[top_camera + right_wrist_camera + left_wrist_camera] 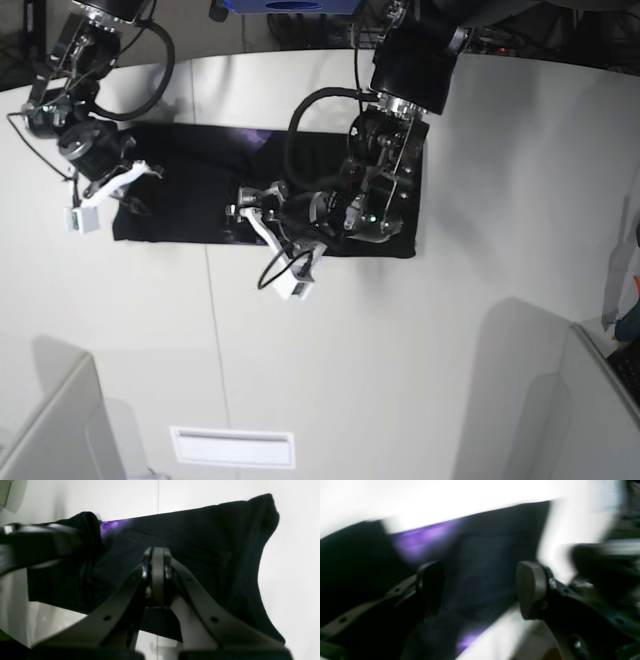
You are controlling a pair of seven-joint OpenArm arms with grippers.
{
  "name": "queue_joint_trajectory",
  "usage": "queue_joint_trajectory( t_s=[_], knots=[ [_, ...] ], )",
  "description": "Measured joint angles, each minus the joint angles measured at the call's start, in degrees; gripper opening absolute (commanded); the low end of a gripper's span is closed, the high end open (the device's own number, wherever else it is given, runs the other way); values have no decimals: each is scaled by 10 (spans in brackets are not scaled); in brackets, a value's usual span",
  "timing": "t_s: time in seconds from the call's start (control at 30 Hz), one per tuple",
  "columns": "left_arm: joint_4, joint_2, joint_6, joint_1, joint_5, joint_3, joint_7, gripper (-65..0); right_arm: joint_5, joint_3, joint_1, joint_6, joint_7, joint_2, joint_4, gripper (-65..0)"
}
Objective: Fold the T-shirt properly
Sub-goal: 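Fold the hem end over toward the right gripper with the left gripper, then grasp both ends of the folded shirt with both grippers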
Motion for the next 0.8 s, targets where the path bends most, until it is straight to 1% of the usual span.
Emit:
queue_joint_trajectory(
  t_s=[0.03, 0.07, 0.1, 0.17, 0.2, 0.23, 0.3, 0.33, 0.37, 0.4, 0.43, 0.47, 0.53, 0.57, 0.63, 0.7, 0.73, 0.8],
  knots=[
    [25, -12, 0, 9, -30, -19, -2, -240, 0, 1, 0, 0, 0, 0, 0, -650],
    [57, -33, -4, 24, -66, -43, -2, -288, 2, 8, 0, 0, -1, 0, 0, -650],
    [88, -59, -5, 38, -85, -78, 0, -369, 2, 24, 0, 0, -5, -2, 0, -650],
    [125, -117, 5, 71, -118, -164, -12, -578, 33, 64, 4, 0, -22, 0, -2, -650],
    [129, -147, 2, 88, -139, -206, -7, -650, 57, 79, 12, 0, -45, 2, -13, -650],
    [131, -173, 6, 107, -140, -252, -10, -650, 72, 89, 21, -1, -62, 7, -28, -609],
    [122, -207, 3, 141, -152, -323, -12, -650, 99, 107, 37, 0, -95, 14, -59, -411],
    [115, -225, 2, 153, -146, -343, -4, -650, 104, 114, 46, 1, -111, 23, -78, -308],
    [108, -242, 2, 165, -121, -356, -7, -650, 102, 119, 56, 0, -122, 31, -97, -215],
    [104, -256, 2, 175, -97, -362, -8, -650, 103, 122, 62, 0, -125, 38, -116, -161],
    [104, -269, 2, 183, -69, -364, -7, -650, 106, 123, 69, 1, -127, 47, -138, -129],
    [104, -273, 1, 191, -47, -366, -18, -650, 100, 122, 73, 0, -128, 53, -156, -129],
    [107, -270, -1, 208, 5, -363, -64, -650, 104, 117, 78, 0, -117, 66, -195, -149],
    [106, -267, 0, 215, 20, -358, -71, -650, 104, 117, 81, 0, -109, 72, -214, -155],
    [96, -267, -15, 228, 68, -328, -101, -650, 104, 116, 86, 0, -99, 90, -258, -161],
    [74, -266, -40, 230, 89, -293, -126, -650, 99, 117, 87, -1, -98, 99, -282, -161],
    [63, -264, -42, 228, 93, -276, -139, -650, 100, 117, 86, 0, -98, 99, -286, -161],
    [42, -251, -42, 220, 99, -254, -172, -650, 100, 80, 71, 0, -92, 99, -277, -161]
  ],
)
